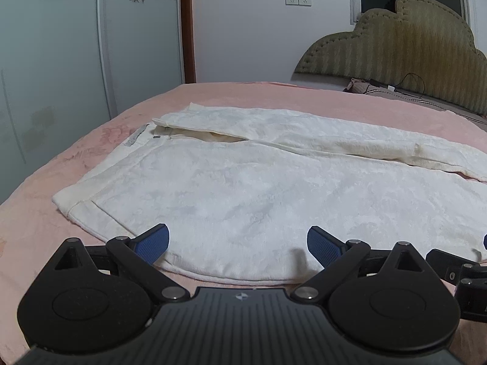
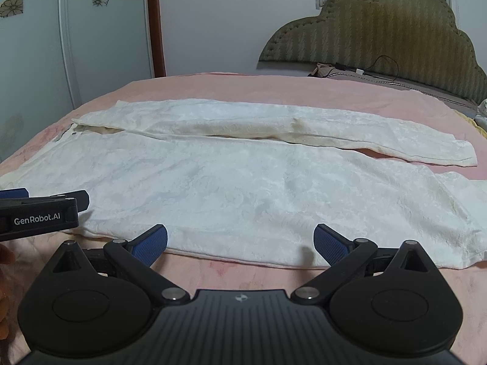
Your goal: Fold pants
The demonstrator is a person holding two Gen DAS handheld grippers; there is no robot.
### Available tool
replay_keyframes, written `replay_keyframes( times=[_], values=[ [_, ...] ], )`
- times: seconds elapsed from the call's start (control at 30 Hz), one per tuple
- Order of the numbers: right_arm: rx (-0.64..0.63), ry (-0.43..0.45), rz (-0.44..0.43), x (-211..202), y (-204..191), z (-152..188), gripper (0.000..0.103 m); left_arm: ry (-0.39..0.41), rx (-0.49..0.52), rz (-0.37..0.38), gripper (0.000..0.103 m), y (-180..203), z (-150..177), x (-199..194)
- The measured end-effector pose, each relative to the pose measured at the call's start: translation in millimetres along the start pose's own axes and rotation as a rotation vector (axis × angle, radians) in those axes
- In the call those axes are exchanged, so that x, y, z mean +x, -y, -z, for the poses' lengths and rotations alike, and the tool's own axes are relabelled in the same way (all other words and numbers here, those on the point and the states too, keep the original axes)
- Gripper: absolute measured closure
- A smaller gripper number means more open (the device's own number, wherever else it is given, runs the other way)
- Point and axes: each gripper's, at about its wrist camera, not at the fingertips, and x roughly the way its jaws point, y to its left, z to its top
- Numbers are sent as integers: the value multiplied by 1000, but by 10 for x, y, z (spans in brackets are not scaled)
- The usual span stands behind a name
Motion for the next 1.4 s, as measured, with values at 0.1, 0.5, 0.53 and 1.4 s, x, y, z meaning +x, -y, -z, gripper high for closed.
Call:
replay_keyframes(
  times=[0.1, 0.5, 0.53, 1.4],
  values=[
    [7, 0, -3, 5, 15, 8, 0, 1, 0, -1, 4, 0, 0, -4],
    [17, -6, 10, 60, 63, 63, 0, -4, 27, -11, 4, 12, 34, 25],
    [17, -4, 11, 65, 67, 72, 0, -4, 28, -11, 4, 12, 40, 36],
    [15, -22, 4, 194, 88, 200, 0, -7, 64, -11, 1, 50, 139, 69]
  ],
)
